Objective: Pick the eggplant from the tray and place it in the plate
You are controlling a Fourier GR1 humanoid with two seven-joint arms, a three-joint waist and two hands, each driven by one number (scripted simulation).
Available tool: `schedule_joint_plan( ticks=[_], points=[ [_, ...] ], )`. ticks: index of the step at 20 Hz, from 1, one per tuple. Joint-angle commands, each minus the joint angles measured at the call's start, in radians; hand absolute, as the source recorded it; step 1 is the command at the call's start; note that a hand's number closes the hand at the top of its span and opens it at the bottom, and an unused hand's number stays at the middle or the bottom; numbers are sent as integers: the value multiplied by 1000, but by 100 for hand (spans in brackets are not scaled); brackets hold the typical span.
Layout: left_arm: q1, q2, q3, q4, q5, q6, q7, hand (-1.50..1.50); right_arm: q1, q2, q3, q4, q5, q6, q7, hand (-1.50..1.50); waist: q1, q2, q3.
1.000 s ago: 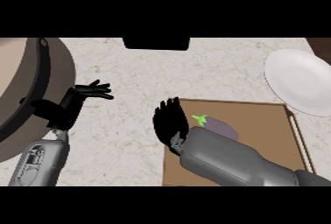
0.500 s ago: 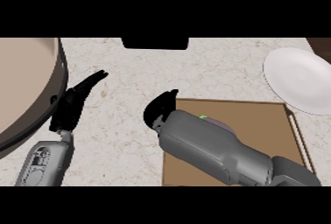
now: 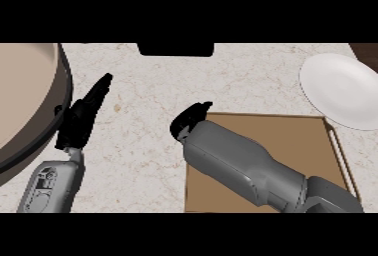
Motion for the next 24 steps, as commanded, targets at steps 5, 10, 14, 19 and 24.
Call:
schedule_joint_plan(
  ticks=[5, 10, 14, 19, 24],
  points=[
    [23, -11, -15, -34, -8, 3, 0, 0, -24, 20, 20, 163, 33, 109, 96, -150, 1, 2, 1],
    [80, -18, -29, -94, -26, 20, 31, 0, 73, 16, 50, 174, 119, 74, 47, -150, -10, -2, 2],
    [60, -4, -12, -90, -25, 19, 29, 0, 92, 3, 29, 185, 152, 89, 22, -150, -14, -2, 2],
    [23, 12, 23, -28, -1, -2, 16, 0, 91, -29, -11, 172, 216, 115, -2, -150, -20, 0, 2],
    [22, 3, 3, -49, -7, -15, 31, 0, 89, -49, -53, 161, 294, 124, -97, 150, -16, 0, 2]
  ],
)
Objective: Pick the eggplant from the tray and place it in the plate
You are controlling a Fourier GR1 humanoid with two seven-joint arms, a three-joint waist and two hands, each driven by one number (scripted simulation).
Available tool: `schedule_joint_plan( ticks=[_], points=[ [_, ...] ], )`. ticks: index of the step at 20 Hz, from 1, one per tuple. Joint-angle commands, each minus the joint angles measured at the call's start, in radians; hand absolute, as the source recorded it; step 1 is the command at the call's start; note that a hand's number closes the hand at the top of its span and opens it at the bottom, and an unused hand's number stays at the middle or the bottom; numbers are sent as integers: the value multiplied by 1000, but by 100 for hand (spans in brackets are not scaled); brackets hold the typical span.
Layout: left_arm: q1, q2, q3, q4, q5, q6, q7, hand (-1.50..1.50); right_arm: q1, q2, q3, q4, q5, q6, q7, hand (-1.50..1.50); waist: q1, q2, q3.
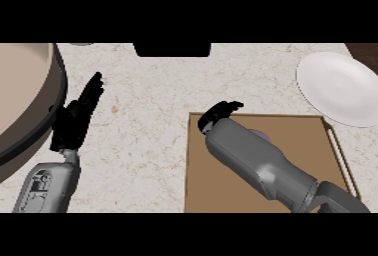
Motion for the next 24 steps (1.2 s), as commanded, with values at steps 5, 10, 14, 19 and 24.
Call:
schedule_joint_plan(
  ticks=[5, 10, 14, 19, 24],
  points=[
    [45, 0, 5, -35, 10, -18, -15, 0, 72, -42, 3, -76, 160, -15, -67, 150, 0, 5, 1],
    [39, 5, 6, -15, 2, -25, -35, 0, 49, -91, -20, -117, 224, -9, -169, 150, -1, 5, 0],
    [108, 3, 53, -25, -2, 41, -10, 0, 116, -429, -290, -164, 104, -374, -161, 150, -171, -35, 17],
    [147, 27, 102, -30, 6, 61, -14, 0, 154, -665, -552, -142, -26, -584, -293, 150, -234, -36, 26],
    [159, 25, 106, -47, 16, 57, -27, 0, 223, -849, -735, -178, -104, -843, -542, 150, -213, -27, 20]
  ],
)
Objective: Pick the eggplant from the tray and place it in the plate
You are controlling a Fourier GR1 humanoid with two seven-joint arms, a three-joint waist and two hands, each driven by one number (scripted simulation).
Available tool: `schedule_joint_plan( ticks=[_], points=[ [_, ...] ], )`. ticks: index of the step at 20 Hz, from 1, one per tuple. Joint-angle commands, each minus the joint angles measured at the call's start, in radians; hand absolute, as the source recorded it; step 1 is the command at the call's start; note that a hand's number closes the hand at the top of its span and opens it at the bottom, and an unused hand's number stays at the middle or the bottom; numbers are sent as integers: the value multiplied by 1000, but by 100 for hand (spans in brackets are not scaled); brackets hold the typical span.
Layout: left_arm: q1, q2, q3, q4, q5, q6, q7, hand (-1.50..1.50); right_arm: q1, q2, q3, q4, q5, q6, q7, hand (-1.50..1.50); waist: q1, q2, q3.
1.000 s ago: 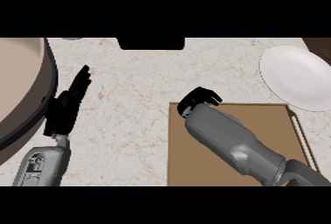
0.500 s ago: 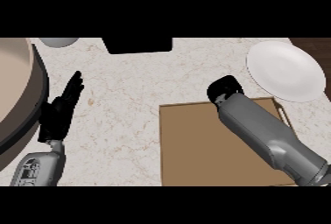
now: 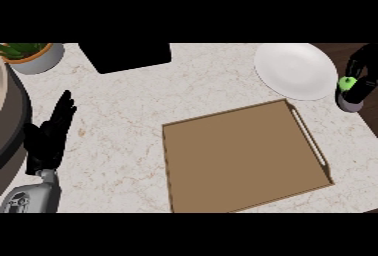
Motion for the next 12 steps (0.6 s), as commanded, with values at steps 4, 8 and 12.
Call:
schedule_joint_plan(
  ticks=[4, 8, 12],
  points=[
    [7, 13, 13, -23, 22, -20, -18, 0, 159, -209, -272, -6, -145, -350, -401, 150, 40, 19, -4],
    [-4, -1, -22, -26, 8, -29, -20, 0, 262, -248, -400, 25, -261, -416, -701, 150, 84, 27, -8],
    [-73, 10, -60, -14, -2, -66, -15, 0, 317, -286, -503, 131, -357, -337, -925, 150, 169, 38, -16]
  ],
)
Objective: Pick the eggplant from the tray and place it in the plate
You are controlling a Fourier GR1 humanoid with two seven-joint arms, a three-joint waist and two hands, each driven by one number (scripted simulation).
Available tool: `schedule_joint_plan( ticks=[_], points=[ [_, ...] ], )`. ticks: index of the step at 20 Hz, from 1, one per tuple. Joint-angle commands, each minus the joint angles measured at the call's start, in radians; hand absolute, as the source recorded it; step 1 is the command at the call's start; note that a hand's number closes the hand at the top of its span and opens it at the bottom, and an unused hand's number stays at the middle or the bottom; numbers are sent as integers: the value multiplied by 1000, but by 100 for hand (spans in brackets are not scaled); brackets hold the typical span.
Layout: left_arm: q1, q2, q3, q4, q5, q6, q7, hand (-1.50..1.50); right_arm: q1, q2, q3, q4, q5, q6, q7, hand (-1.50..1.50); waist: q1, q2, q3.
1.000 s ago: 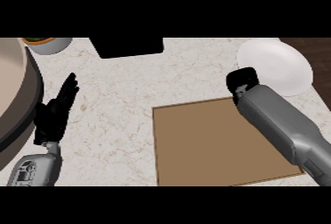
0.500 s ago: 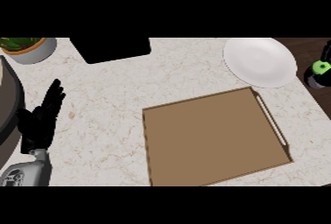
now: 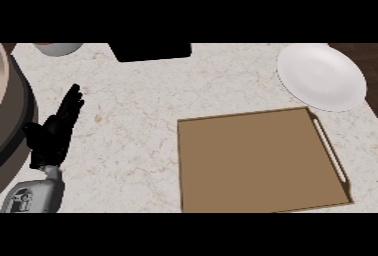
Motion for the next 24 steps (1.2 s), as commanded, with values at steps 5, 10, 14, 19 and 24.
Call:
schedule_joint_plan(
  ticks=[5, 10, 14, 19, 24],
  points=[
    [-94, -34, -72, 6, -26, -16, 37, 0, 1, 78, -101, 242, -63, 4, -283, 150, 115, 15, -6],
    [-103, -106, -131, 32, -80, 40, 54, 0, -137, 91, -81, 354, -14, 76, -282, 150, 126, 15, -7],
    [-104, -65, -81, 95, -48, 2, -42, 0, -238, 161, -50, 431, 45, 42, -260, 150, 134, 19, -7],
    [-122, -23, -72, 63, -27, -48, -14, 0, -292, 227, 47, 497, 180, -73, -173, 150, 156, 26, -7],
    [-192, -30, -80, 47, -23, -51, 73, 0, -316, 324, 28, 609, 177, -93, -95, 150, 162, 31, -5]
  ],
)
